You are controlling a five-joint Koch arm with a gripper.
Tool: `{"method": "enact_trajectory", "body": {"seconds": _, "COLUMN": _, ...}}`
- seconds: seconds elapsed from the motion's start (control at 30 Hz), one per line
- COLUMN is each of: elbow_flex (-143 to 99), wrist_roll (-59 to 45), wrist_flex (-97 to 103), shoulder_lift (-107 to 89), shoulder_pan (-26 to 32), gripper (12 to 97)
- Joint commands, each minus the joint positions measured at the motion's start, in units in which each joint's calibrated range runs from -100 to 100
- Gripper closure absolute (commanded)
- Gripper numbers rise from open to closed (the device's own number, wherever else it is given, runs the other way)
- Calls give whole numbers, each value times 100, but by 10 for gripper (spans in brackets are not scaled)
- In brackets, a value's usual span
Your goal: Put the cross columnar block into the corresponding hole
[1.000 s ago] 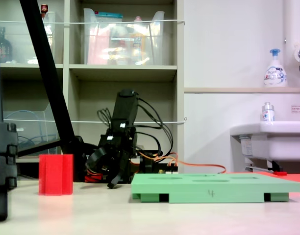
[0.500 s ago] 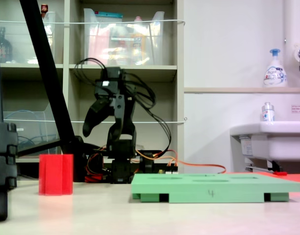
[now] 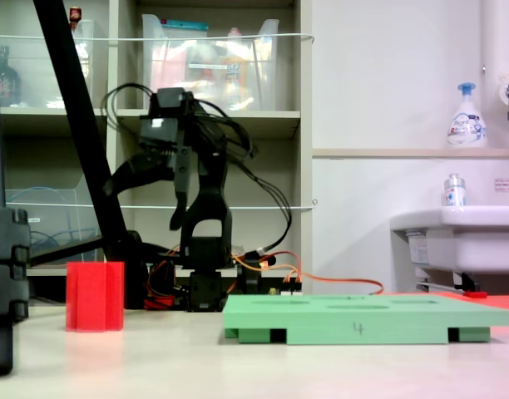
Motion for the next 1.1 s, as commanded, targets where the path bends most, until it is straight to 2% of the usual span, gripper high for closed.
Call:
{"method": "enact_trajectory", "body": {"seconds": 0.0, "elbow_flex": 675, "wrist_roll": -112, "wrist_flex": -174, "shoulder_lift": 657, "shoulder_pan": -39, "gripper": 346}}
{"method": "enact_trajectory", "body": {"seconds": 0.57, "elbow_flex": 1891, "wrist_roll": -220, "wrist_flex": 356, "shoulder_lift": 3785, "shoulder_pan": -83, "gripper": 346}}
{"method": "enact_trajectory", "body": {"seconds": 1.07, "elbow_flex": 2450, "wrist_roll": -391, "wrist_flex": 366, "shoulder_lift": 5335, "shoulder_pan": -313, "gripper": 347}}
